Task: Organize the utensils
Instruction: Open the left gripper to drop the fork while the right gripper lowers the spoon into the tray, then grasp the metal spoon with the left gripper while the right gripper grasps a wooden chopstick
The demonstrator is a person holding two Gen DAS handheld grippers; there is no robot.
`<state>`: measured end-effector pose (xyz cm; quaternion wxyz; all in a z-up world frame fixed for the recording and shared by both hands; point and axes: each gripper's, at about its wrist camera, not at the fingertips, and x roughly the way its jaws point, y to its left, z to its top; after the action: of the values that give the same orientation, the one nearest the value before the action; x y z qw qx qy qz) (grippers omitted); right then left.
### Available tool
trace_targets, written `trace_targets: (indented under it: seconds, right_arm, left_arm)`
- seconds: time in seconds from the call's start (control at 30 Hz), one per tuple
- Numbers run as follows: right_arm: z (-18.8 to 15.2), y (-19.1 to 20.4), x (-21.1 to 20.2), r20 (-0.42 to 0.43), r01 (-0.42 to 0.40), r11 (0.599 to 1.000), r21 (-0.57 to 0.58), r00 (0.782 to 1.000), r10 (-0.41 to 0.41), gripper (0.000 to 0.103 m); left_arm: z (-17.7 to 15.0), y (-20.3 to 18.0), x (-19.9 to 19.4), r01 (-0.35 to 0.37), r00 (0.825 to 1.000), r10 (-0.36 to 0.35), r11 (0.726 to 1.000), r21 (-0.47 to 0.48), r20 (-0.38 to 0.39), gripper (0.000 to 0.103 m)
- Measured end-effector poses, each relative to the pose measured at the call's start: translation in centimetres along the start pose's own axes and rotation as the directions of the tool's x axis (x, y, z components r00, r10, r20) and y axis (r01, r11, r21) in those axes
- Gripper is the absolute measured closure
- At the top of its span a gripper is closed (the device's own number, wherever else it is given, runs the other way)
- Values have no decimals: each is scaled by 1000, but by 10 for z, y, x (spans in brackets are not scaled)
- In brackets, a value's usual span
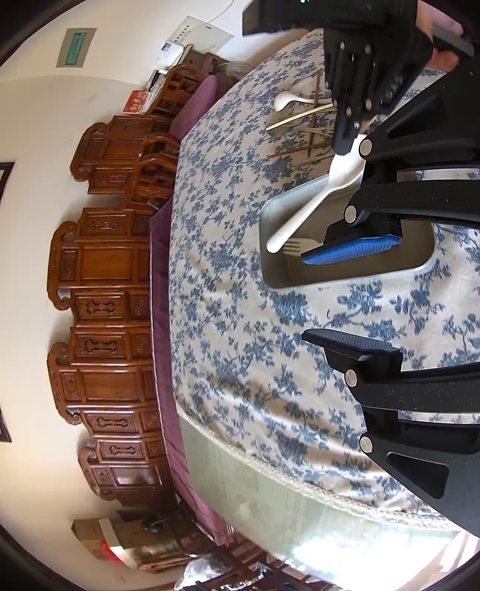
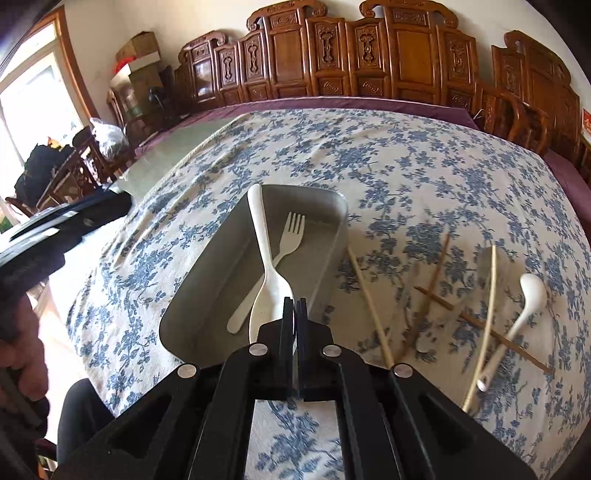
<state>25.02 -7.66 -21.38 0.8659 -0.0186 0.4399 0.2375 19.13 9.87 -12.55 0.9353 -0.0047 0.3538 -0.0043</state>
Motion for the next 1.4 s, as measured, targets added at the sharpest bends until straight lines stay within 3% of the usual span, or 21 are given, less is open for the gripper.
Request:
trace_targets:
  seconds: [0.77,1.0,1.2,1.23,1.3,1.4]
  right_arm:
    - [0,25,39,-59,25,1000,-13,998,-25,98]
    - [-3,26,19,-10,-54,998,-34,999,53,97]
    - [-14,-14,-28,65,-28,998,-65,997,32,97]
    - [-17,-24,-35,73,-10,998,-69,997,15,96]
    - [-22,-44,-45,87,31,997,-73,996,-25,83]
    - [-31,-70,-52,82,69,996,-63,995,-64,82]
  left_arm:
    - [-13,16,-11,-12,1000,12,1000,-29,-5,69]
    - [-16,12,-12,-10,1000,9,1000,-28,-12,68]
    - [-22,-2,-16,17,1000,-17,1000,-19,-15,67]
    - [-22,-5,-17,22,1000,-22,1000,-18,-14,67]
    - [-24,-13,-20,35,999,-35,999,-12,-11,60]
    - [-28,-24,-22,58,998,-58,998,-10,-12,59]
